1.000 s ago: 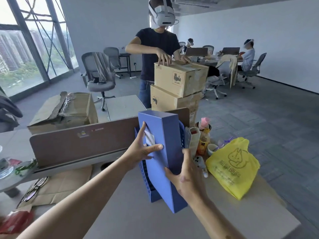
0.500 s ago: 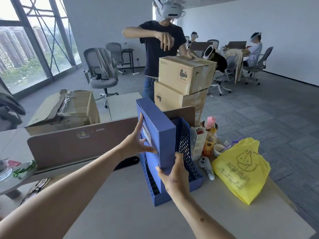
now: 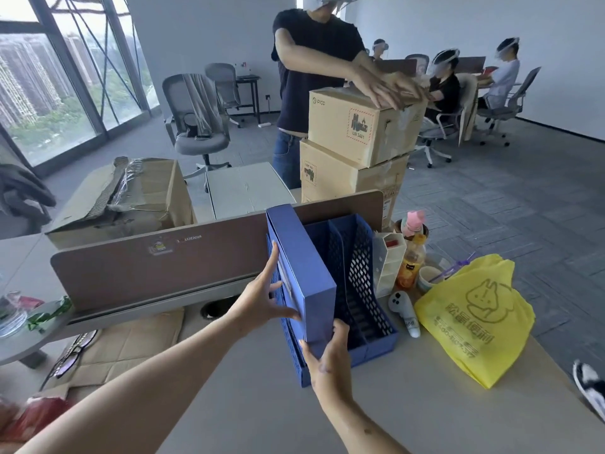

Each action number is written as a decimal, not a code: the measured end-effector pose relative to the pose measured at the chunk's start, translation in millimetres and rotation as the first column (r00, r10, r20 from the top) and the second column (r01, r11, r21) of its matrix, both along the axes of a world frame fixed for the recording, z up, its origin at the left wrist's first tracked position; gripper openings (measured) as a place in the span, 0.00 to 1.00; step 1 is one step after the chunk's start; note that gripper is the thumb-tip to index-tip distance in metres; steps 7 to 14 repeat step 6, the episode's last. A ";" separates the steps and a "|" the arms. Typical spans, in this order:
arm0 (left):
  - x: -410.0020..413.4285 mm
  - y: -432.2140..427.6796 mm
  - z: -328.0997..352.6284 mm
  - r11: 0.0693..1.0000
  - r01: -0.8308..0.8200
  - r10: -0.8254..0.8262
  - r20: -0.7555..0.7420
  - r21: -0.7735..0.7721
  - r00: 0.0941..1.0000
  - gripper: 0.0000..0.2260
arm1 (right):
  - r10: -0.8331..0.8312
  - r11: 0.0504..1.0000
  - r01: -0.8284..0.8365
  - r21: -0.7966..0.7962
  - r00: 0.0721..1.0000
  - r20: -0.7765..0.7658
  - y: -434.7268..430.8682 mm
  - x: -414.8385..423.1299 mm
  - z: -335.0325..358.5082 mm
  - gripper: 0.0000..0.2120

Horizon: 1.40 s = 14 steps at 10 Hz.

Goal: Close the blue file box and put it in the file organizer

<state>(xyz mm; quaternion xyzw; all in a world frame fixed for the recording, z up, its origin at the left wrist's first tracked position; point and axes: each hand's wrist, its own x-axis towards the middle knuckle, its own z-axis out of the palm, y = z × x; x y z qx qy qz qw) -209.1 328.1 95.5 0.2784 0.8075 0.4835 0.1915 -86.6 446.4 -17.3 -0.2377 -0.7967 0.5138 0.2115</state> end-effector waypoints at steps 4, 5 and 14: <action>19.3 -1.1 -15.5 0.994 -0.108 0.108 0.020 0.002 0.994 0.55 | -0.003 1.000 0.002 0.015 0.992 0.124 4.3 7.4 -4.3 0.32; 18.9 -7.7 -18.6 0.988 -0.153 0.152 -0.023 -0.030 0.988 0.46 | 0.104 0.994 -0.105 0.001 0.988 0.111 13.5 19.5 15.3 0.30; 22.7 -19.7 -19.3 0.962 -0.268 0.262 -0.124 -0.040 0.957 0.32 | 0.225 0.974 -0.224 0.015 0.973 -0.060 44.2 31.4 51.9 0.34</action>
